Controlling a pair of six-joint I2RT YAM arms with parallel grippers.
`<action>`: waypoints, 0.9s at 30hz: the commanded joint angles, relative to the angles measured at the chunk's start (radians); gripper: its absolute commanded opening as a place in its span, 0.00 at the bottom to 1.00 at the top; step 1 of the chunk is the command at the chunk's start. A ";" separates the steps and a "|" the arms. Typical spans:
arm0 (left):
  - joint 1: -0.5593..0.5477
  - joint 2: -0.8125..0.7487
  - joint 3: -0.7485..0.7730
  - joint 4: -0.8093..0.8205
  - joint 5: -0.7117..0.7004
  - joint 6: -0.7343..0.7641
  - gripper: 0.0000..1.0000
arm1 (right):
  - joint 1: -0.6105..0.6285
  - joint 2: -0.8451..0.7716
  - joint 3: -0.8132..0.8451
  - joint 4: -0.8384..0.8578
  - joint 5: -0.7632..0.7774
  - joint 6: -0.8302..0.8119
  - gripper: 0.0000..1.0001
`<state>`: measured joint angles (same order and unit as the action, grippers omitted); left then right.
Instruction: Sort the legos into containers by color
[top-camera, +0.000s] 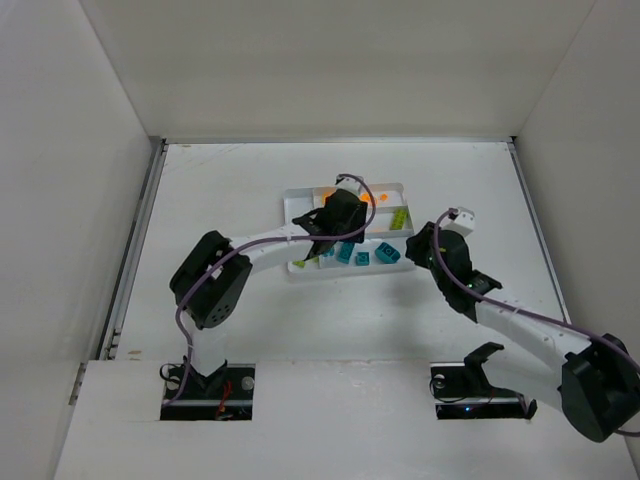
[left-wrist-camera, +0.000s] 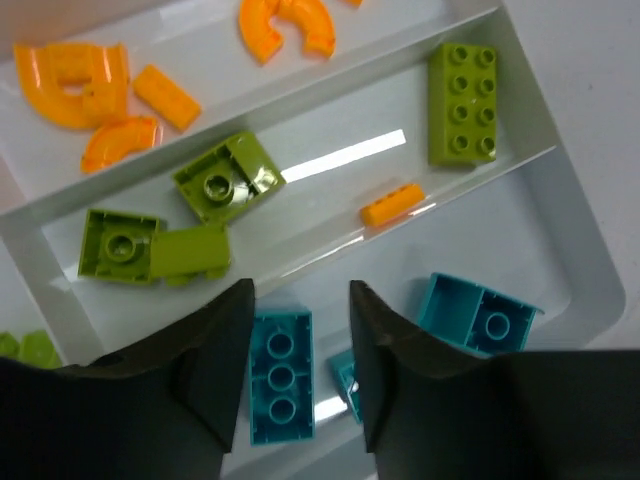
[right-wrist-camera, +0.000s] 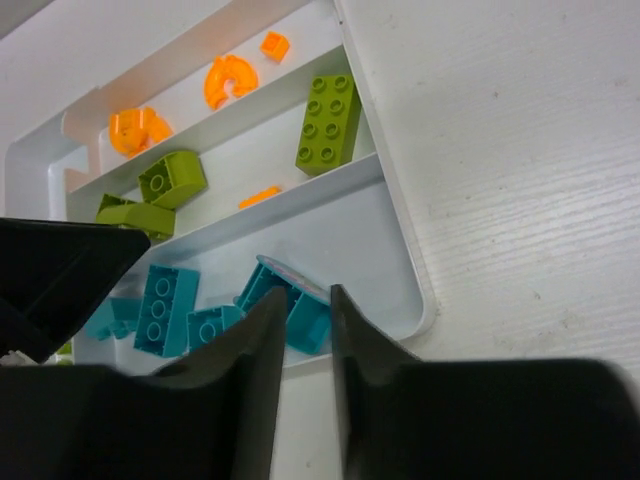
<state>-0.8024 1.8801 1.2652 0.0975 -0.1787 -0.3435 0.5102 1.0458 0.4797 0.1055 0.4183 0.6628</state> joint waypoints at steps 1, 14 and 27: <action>0.001 -0.180 -0.070 0.054 -0.037 -0.078 0.51 | 0.004 -0.045 0.042 -0.006 0.007 -0.014 0.47; 0.145 -0.823 -0.550 0.015 -0.304 -0.219 1.00 | 0.018 -0.371 -0.016 -0.236 0.122 -0.023 1.00; 0.177 -1.033 -0.621 -0.199 -0.347 -0.290 1.00 | 0.078 -0.365 -0.038 -0.214 0.117 -0.022 1.00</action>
<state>-0.6212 0.8631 0.6521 -0.0753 -0.4980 -0.6041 0.5724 0.6830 0.4419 -0.1310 0.5228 0.6510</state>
